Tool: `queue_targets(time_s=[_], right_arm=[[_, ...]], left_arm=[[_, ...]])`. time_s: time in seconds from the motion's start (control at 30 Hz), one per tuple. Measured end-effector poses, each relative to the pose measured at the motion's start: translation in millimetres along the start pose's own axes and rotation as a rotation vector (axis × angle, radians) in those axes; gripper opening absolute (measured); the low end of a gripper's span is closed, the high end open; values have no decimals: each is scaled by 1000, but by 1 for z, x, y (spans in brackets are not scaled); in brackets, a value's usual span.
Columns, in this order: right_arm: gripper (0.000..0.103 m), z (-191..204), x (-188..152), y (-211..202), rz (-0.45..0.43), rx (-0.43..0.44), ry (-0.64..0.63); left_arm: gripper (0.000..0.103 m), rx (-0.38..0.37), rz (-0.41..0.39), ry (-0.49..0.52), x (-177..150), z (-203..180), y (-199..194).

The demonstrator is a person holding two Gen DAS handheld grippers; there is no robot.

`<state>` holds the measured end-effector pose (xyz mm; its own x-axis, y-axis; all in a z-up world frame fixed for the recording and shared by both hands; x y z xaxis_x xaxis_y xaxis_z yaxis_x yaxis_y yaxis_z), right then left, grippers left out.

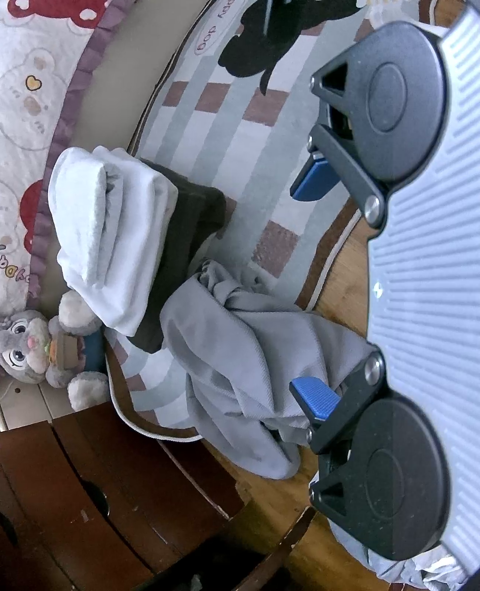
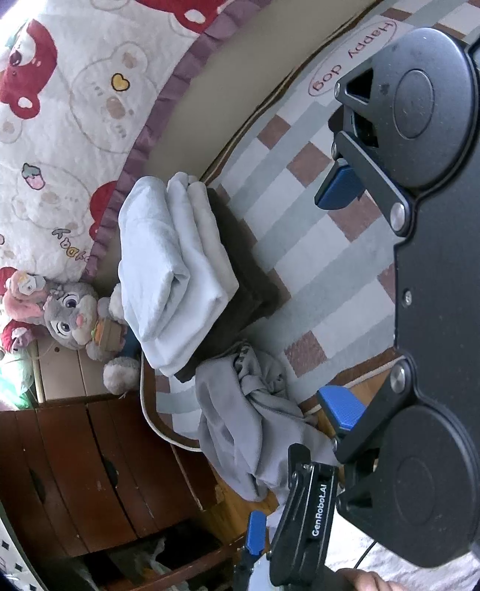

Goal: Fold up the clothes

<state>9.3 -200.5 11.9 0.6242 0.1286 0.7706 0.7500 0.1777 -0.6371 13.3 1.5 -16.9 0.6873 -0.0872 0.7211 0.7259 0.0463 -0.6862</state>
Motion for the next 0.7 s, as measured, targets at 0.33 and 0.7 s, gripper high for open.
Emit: queue_targets(time_s=[0.33,0.7], right_arm=[[103,4,2,-6,-26,-29,-68],[103,9,-2,3,-3,-17,-64]], left_arm=[[103,-9,-4,-6,-8,-2,3],[103,-17,0,4,-11,-5,6]])
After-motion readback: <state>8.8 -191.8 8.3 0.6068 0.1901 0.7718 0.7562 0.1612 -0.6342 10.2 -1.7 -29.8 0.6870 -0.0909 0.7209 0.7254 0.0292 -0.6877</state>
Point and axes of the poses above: each gripper's, at about its wrist camera, not at the fingertips, and y roughly the way its jaws point, z to its left, x to its top, the point moved 2 cm from there along y, roughly the way its jaws point, and after that the axes turned 9 degrees about -z, right-handed, at the moved point
